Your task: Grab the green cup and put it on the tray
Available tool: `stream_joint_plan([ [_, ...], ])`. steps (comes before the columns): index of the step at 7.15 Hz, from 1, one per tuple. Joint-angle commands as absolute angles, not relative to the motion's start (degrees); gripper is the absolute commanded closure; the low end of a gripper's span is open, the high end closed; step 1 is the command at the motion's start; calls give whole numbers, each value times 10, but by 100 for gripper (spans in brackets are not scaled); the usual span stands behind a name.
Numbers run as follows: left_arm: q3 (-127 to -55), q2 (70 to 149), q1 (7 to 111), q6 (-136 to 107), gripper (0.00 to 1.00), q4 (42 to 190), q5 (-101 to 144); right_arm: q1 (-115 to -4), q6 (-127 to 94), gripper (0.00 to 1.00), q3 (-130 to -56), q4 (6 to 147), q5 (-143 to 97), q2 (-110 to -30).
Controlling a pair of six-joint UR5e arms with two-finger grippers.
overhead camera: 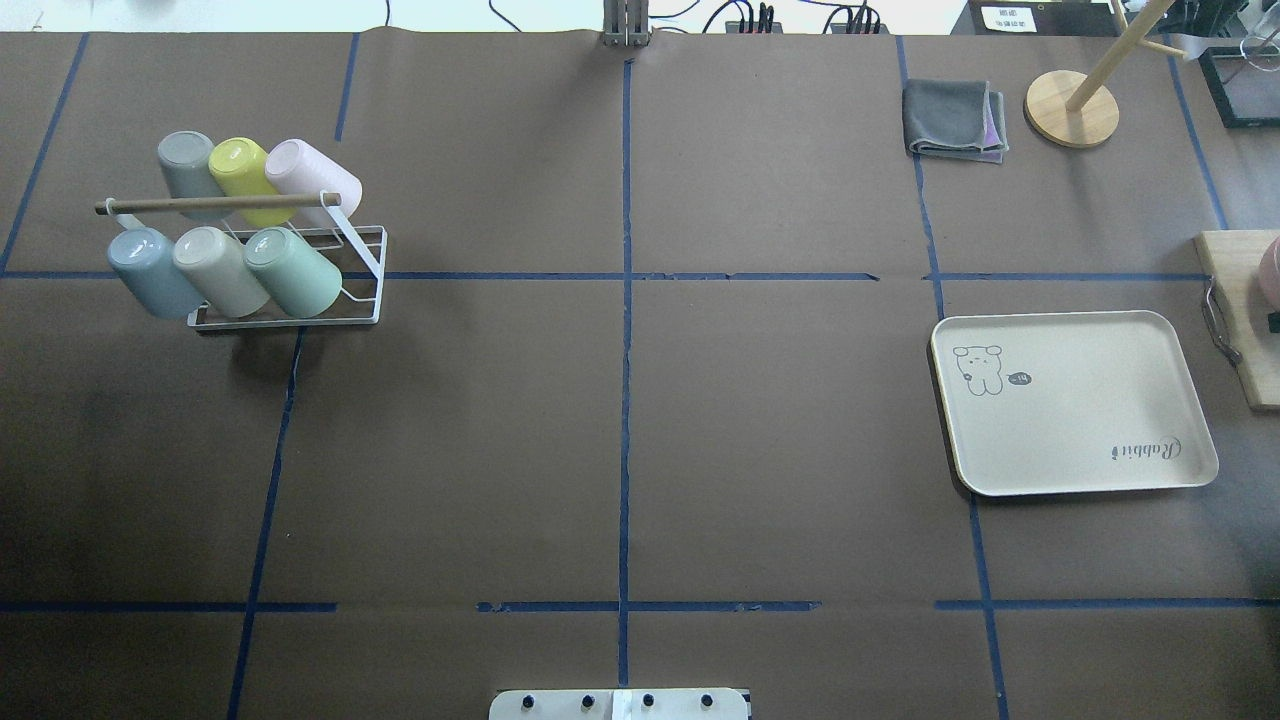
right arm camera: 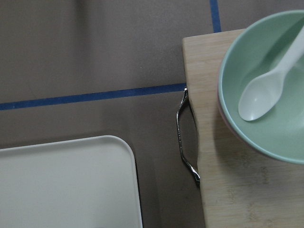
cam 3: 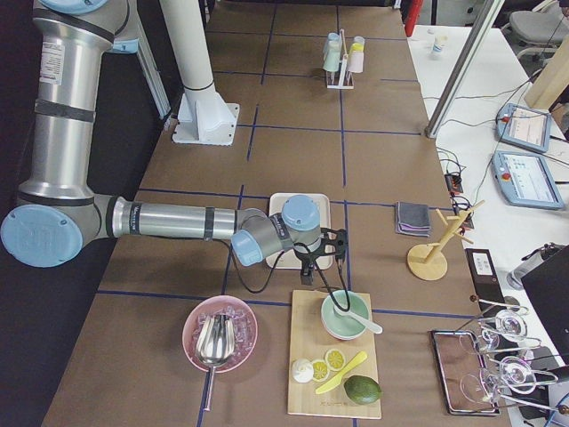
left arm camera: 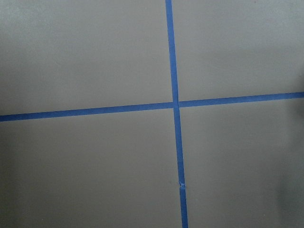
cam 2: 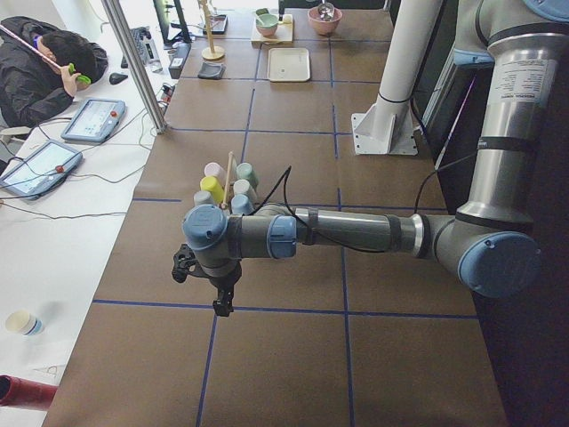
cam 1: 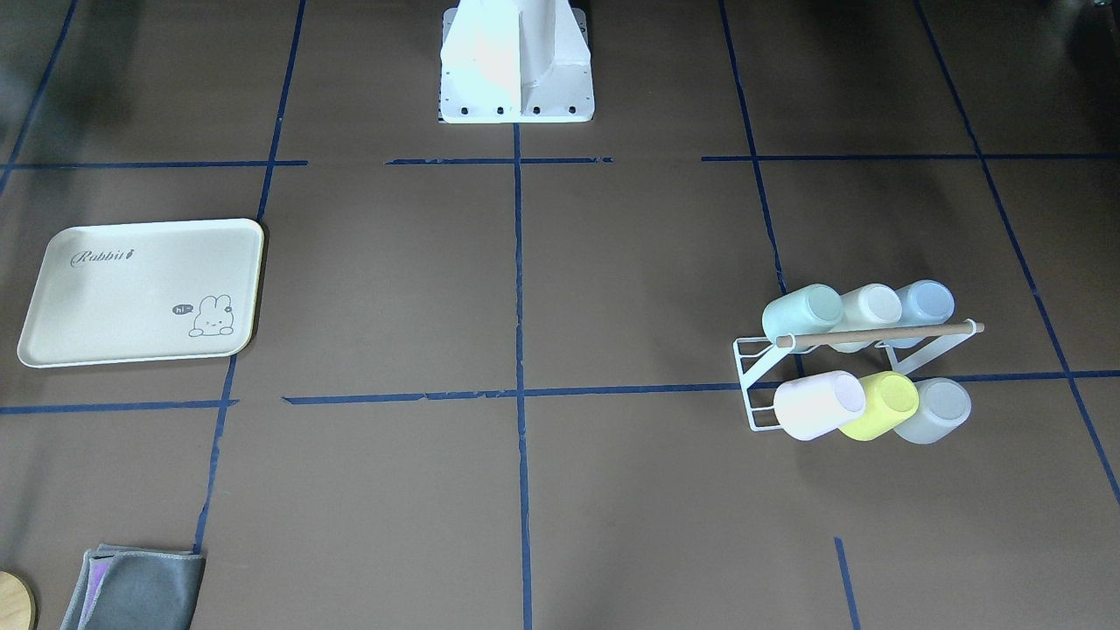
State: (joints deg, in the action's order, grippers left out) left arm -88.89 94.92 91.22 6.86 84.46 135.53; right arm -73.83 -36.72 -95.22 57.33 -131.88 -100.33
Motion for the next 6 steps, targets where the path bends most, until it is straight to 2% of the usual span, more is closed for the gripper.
stream_joint_plan([
  [1,-889,948,912,69,0,845,1355,-660,-429,0,-947,541,-1268,-1008],
  [6,-889,948,912,69,0,846,1355,-601,-427,1,-910,538,-1270,-1004],
])
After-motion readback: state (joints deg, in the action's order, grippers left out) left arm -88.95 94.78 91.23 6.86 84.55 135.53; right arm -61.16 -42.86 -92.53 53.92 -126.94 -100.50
